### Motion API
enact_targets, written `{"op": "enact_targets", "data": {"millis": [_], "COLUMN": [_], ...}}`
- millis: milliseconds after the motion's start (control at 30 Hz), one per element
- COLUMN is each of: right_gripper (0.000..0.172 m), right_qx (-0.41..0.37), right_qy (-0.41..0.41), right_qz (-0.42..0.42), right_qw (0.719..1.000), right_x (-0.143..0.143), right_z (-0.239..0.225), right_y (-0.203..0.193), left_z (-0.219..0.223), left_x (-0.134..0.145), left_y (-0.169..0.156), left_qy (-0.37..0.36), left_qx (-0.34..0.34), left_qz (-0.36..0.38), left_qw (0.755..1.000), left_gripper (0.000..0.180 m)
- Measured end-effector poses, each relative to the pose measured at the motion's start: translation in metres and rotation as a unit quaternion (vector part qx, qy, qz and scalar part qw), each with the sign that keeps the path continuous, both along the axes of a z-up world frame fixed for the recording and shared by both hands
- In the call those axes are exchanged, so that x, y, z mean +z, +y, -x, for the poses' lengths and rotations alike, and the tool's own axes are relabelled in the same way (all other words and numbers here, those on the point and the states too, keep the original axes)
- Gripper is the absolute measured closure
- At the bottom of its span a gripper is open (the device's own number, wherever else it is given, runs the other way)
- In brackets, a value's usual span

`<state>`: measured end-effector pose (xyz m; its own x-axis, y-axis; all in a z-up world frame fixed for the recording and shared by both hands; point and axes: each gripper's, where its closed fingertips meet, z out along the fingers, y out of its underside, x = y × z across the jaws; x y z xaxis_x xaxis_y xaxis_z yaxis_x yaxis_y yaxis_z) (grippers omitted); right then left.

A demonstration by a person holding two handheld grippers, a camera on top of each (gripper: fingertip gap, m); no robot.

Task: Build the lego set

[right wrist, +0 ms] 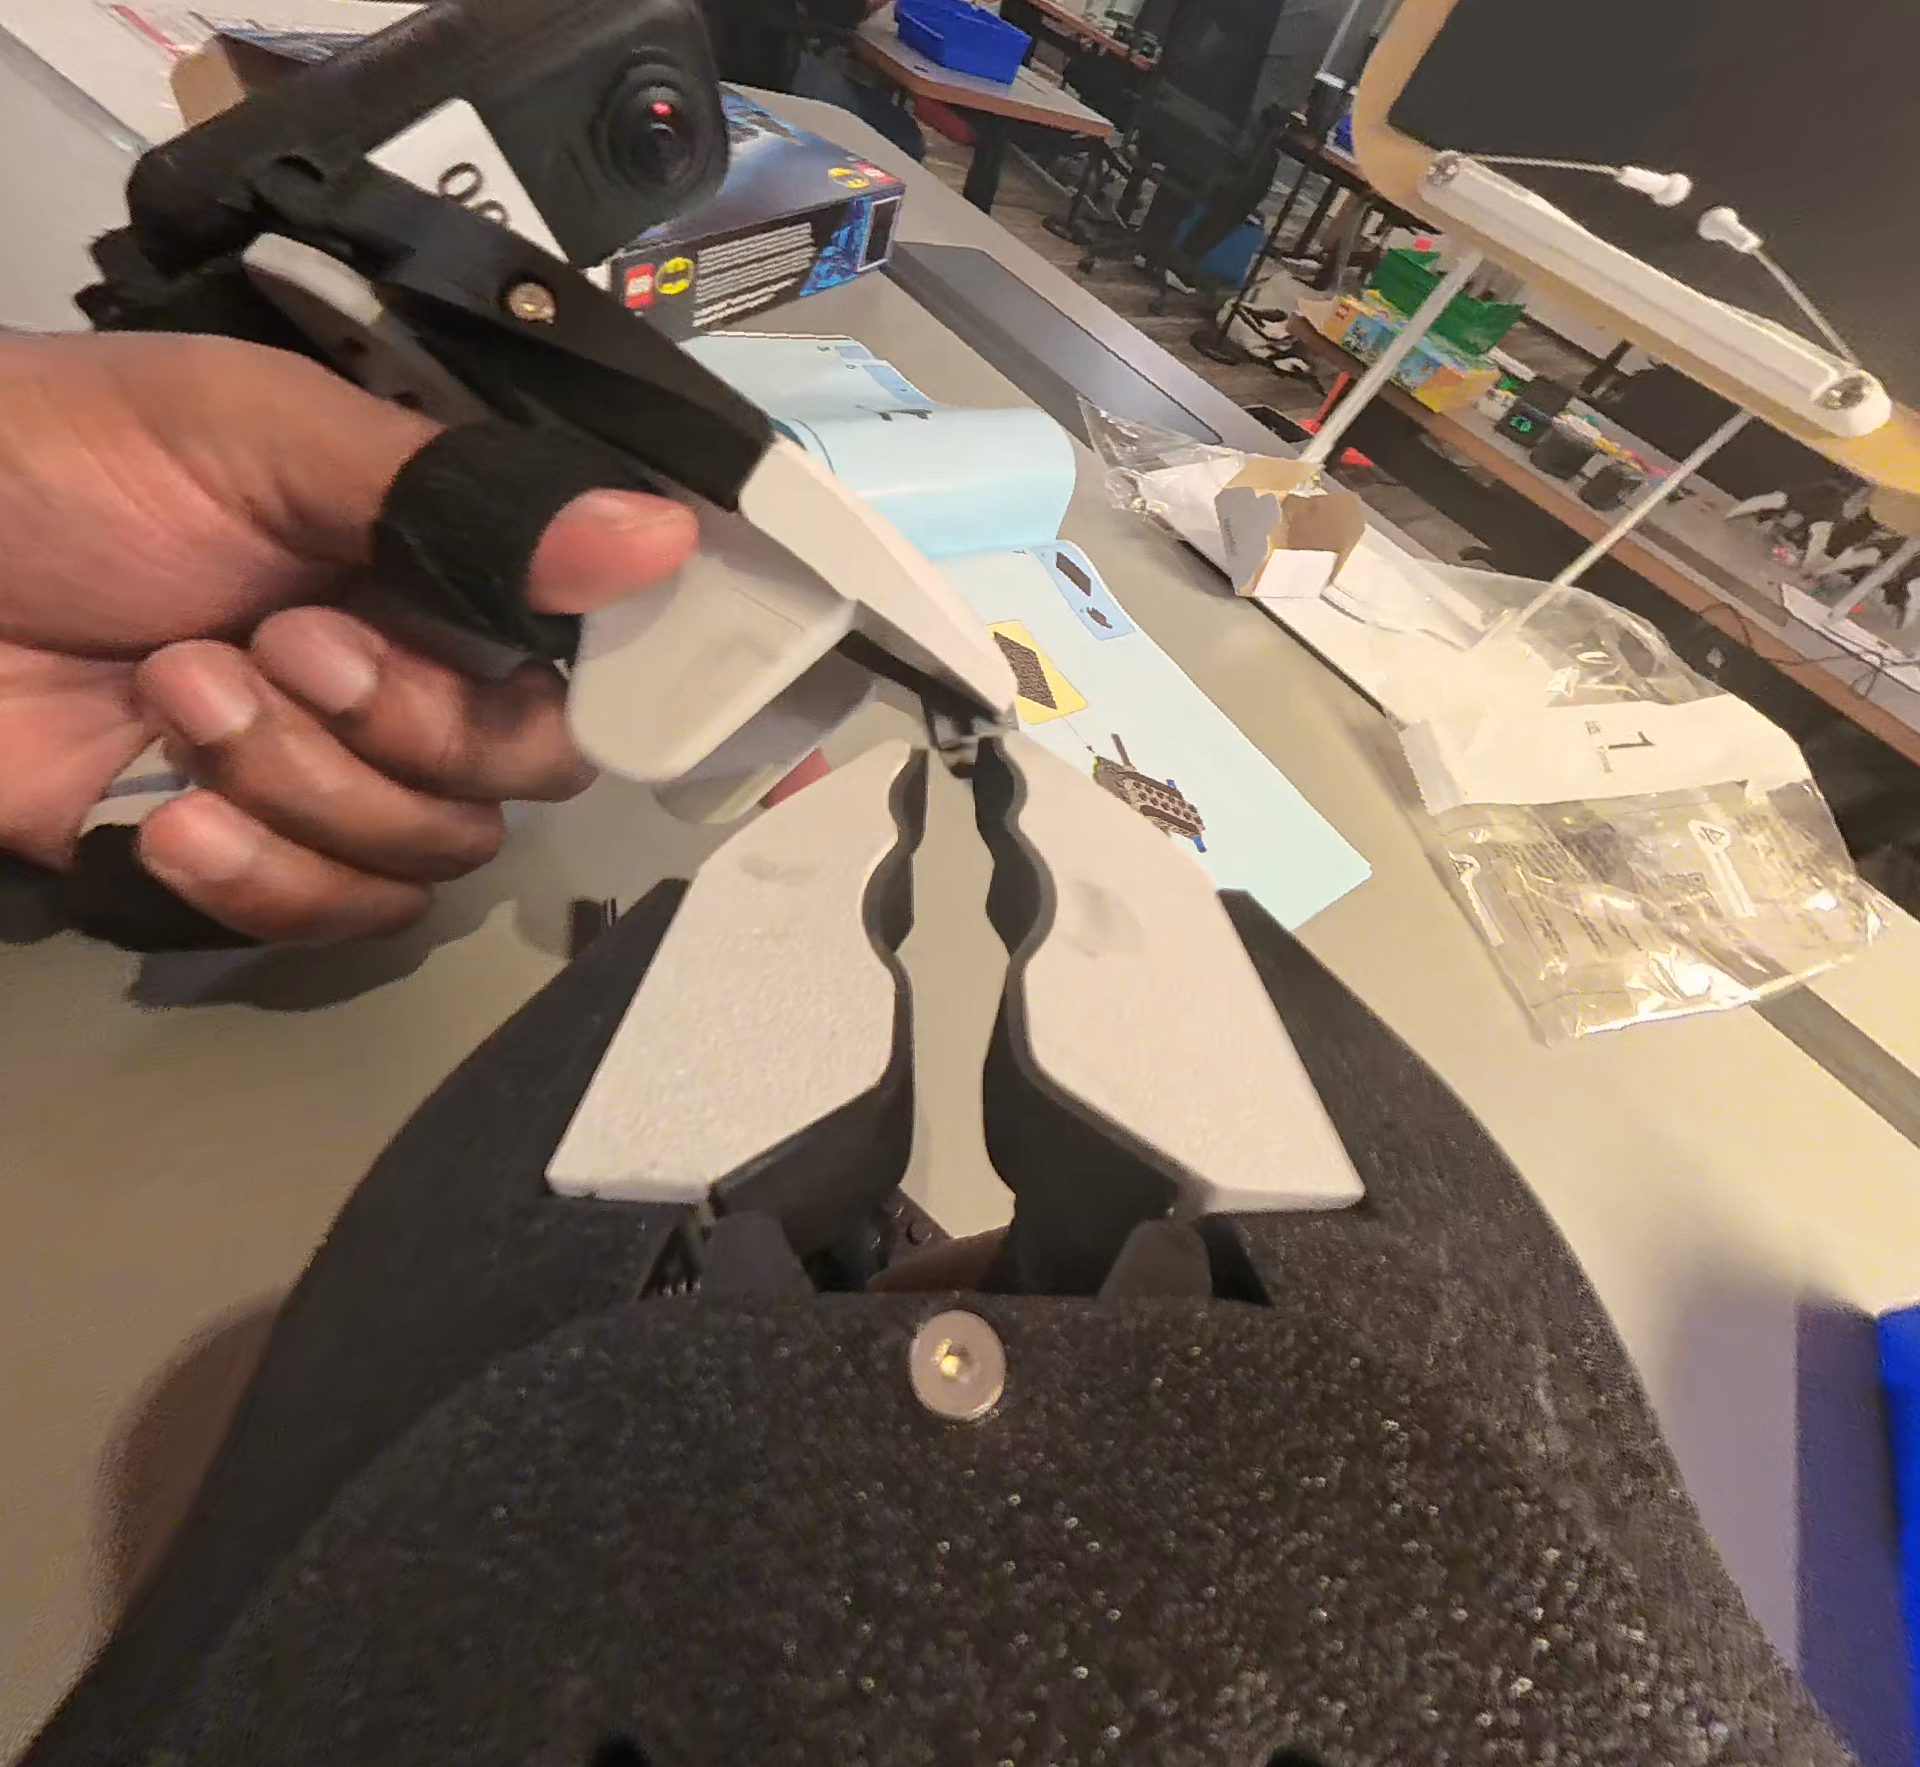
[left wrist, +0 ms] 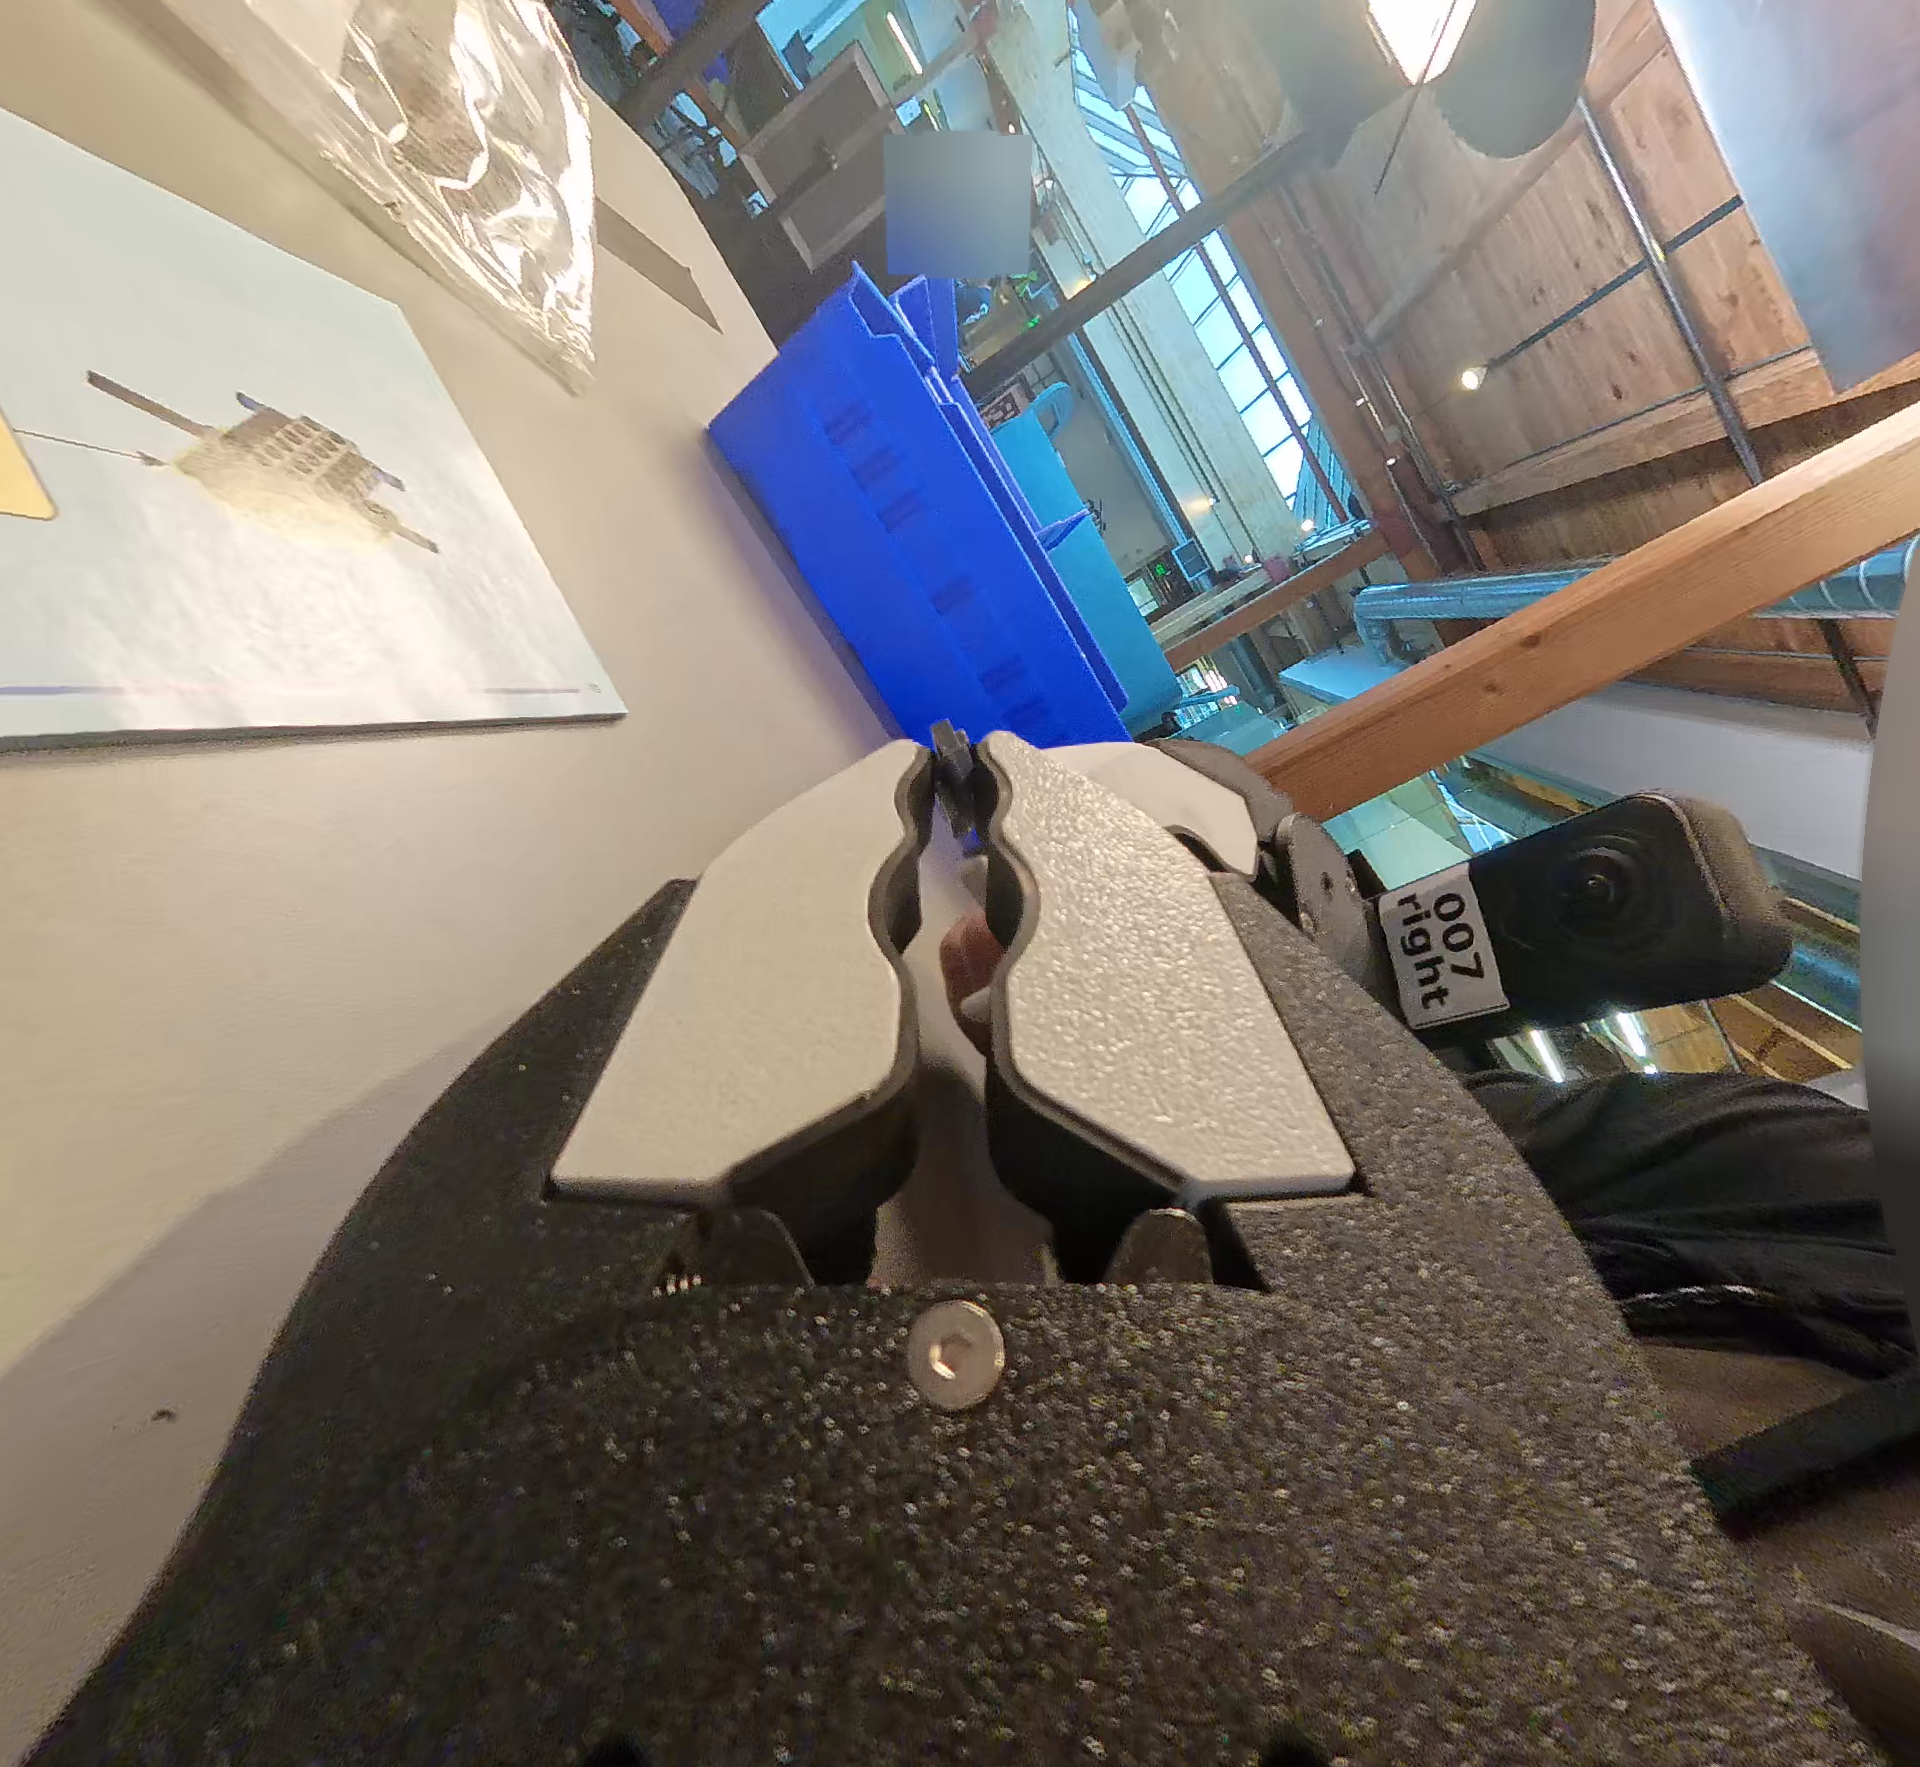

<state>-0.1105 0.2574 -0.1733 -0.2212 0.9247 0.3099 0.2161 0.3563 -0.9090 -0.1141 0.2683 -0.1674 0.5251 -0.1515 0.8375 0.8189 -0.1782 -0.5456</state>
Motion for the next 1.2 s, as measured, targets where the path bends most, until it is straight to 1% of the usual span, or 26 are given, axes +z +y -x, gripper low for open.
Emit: {"op": "enact_targets", "data": {"millis": [33,133,233,267,367,533,633,700,800,867,1000,1200], "right_gripper": [0.161,0.148,0.131,0.129,0.131,0.131,0.131,0.131,0.130,0.128,0.118,0.118], "right_qx": [0.017,0.083,0.120,0.119,0.124,0.120,0.123,0.126,0.144,0.166,0.198,0.193], "right_qy": [-0.003,-0.041,-0.093,-0.096,-0.109,-0.138,-0.156,-0.164,-0.189,-0.214,-0.253,-0.255], "right_qz": [-0.001,-0.007,-0.007,0.000,0.024,-0.036,-0.048,-0.044,-0.031,-0.030,-0.033,-0.037], "right_qw": [1.000,0.996,0.988,0.988,0.986,0.982,0.979,0.977,0.971,0.962,0.947,0.947], "right_x": [0.000,-0.005,-0.013,-0.014,-0.021,-0.043,-0.051,-0.052,-0.055,-0.061,-0.072,-0.076], "right_z": [-0.002,-0.010,-0.023,-0.025,-0.031,-0.032,-0.034,-0.036,-0.042,-0.049,-0.061,-0.060], "right_y": [-0.002,0.002,0.019,0.026,0.031,0.030,0.031,0.032,0.030,0.026,0.023,0.024], "left_z": [0.002,0.007,0.010,0.010,0.008,0.008,0.016,0.041,0.074,0.089,0.093,0.092], "left_x": [-0.001,-0.003,-0.004,-0.004,-0.010,-0.020,-0.016,-0.009,0.000,-0.001,-0.013,-0.034], "left_y": [-0.001,-0.004,-0.009,-0.010,-0.014,-0.030,-0.052,-0.068,-0.091,-0.100,-0.102,-0.096], "left_qy": [0.004,0.017,0.029,0.039,0.100,0.208,0.243,0.274,0.265,0.248,0.222,0.217], "left_qx": [0.001,-0.004,-0.019,-0.029,-0.057,-0.115,-0.152,-0.122,-0.087,-0.068,-0.080,-0.088], "left_qz": [0.002,0.011,0.021,0.025,0.054,0.110,0.127,0.138,0.130,0.132,0.139,0.177], "left_qw": [1.000,1.000,0.999,0.999,0.992,0.965,0.950,0.944,0.952,0.957,0.962,0.956], "left_gripper": [0.174,0.174,0.174,0.174,0.174,0.174,0.174,0.174,0.174,0.174,0.174,0.174]}}
